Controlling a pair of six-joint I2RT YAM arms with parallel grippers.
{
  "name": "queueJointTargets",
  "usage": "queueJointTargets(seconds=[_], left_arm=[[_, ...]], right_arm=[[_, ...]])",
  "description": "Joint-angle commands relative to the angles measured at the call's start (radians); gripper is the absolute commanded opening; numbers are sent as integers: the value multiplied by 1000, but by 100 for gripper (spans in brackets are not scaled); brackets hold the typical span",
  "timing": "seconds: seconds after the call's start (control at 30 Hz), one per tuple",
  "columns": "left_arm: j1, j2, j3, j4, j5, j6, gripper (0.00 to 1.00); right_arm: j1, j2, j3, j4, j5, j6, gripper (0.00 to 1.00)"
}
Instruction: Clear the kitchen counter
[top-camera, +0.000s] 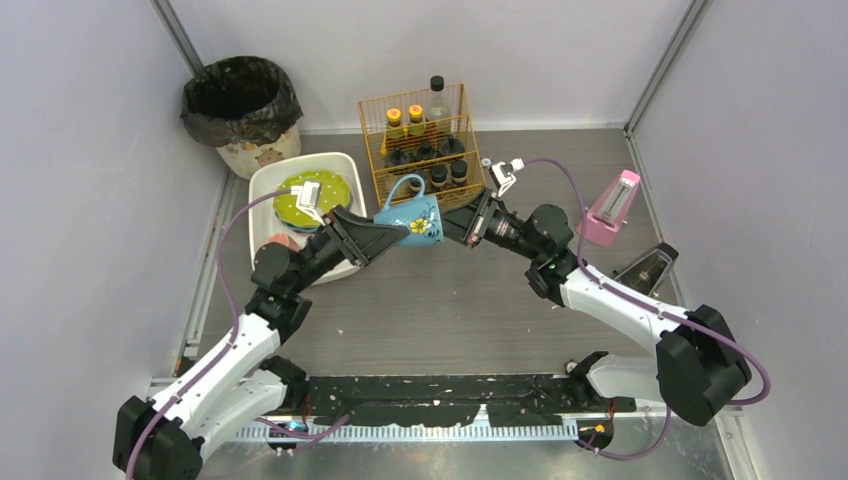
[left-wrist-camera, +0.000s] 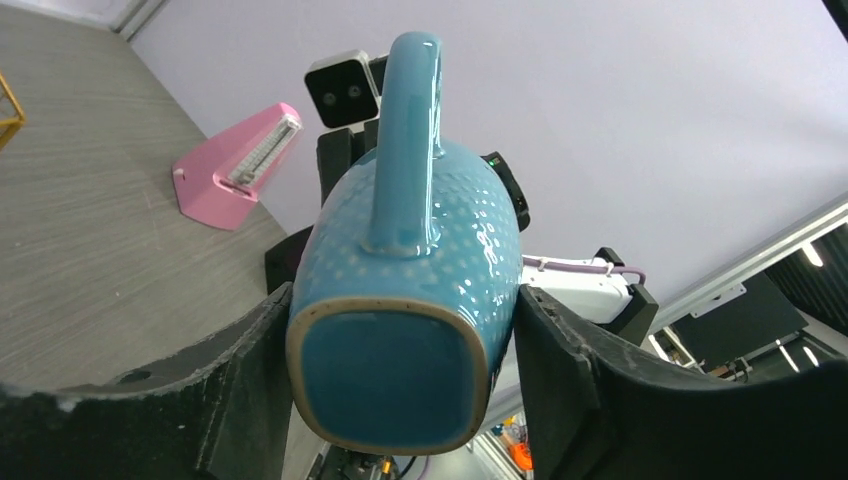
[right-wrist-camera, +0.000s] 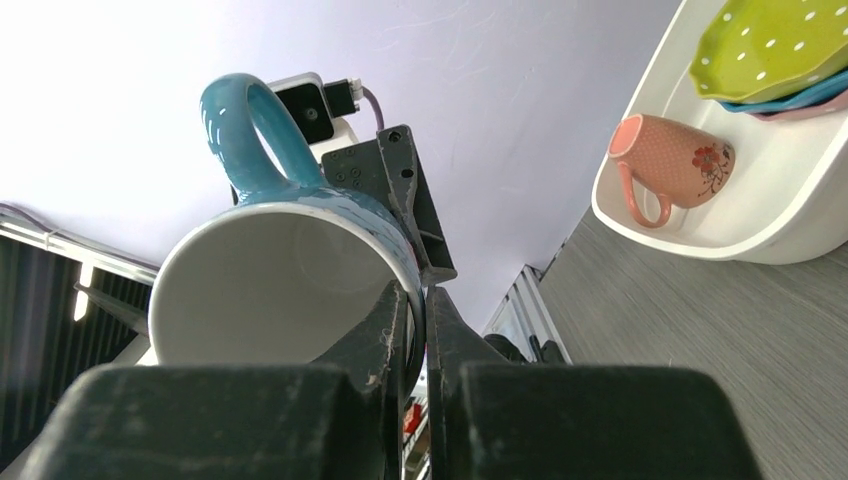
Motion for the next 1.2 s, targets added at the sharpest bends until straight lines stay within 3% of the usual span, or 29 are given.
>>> queueJointTargets(seconds=[0.0,0.13,0.2,0.3,0.47,0.6,0.87,1.17], left_arm=[[-12,2,24,95,-6,-30,52],[-12,-22,19,95,-35,-24,12],[-8,-47,32,50,-52,14,0],[1,-92,83,-121,-85,137,0],[10,-128,279,-645,-219,477,0],[12,-78,429,-956,-360,680,0],[16,105,638,-1298,-598,956,0],[146,306,621,-1241,-608,1121,0]], right_arm=[[-12,-1,20,132,-3,34,6],[-30,9,13,131,-10,34,15],[-41,6,4,126,-9,32,23],[-69,-7,-13,80,0,-5,37],[-122,-84,-57,-114,53,-128,76],[-181,-151,-58,-322,107,-237,96],[-213,-251,55,-707,252,-517,100],[-216,-329,107,-843,317,-654,97]])
